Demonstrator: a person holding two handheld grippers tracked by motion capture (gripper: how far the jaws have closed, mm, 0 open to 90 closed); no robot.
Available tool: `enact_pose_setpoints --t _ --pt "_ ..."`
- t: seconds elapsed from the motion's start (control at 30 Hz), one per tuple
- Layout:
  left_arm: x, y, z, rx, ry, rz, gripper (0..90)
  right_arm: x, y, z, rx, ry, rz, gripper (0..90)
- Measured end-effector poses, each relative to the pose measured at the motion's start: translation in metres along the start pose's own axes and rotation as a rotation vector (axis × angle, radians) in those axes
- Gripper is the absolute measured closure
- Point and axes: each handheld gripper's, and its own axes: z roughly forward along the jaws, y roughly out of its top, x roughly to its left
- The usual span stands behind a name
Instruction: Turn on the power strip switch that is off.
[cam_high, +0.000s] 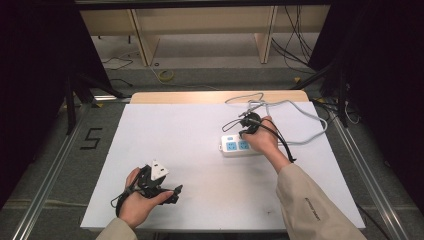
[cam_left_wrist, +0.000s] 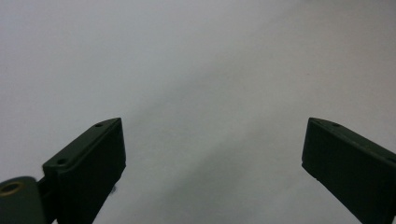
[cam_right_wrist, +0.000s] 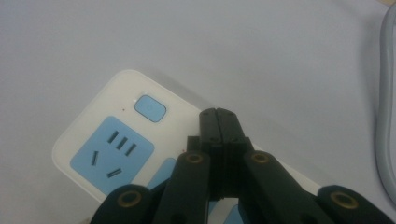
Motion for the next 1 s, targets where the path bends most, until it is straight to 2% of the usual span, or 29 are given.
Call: enact_pose_setpoints --t 0.37,1.0 --pt "0.0003 -0.0001 -0.0004 -0.001 -0.001 -0.002 5.7 -0.0015 0.0037 0.0003 0.028 0.012 0.005 90.0" --pt "0.0004 0.0 0.0004 -0.001 -0.004 -0.001 5.7 0.0008 0.0088 0.0011 0.065 -0.005 -0.006 90.0"
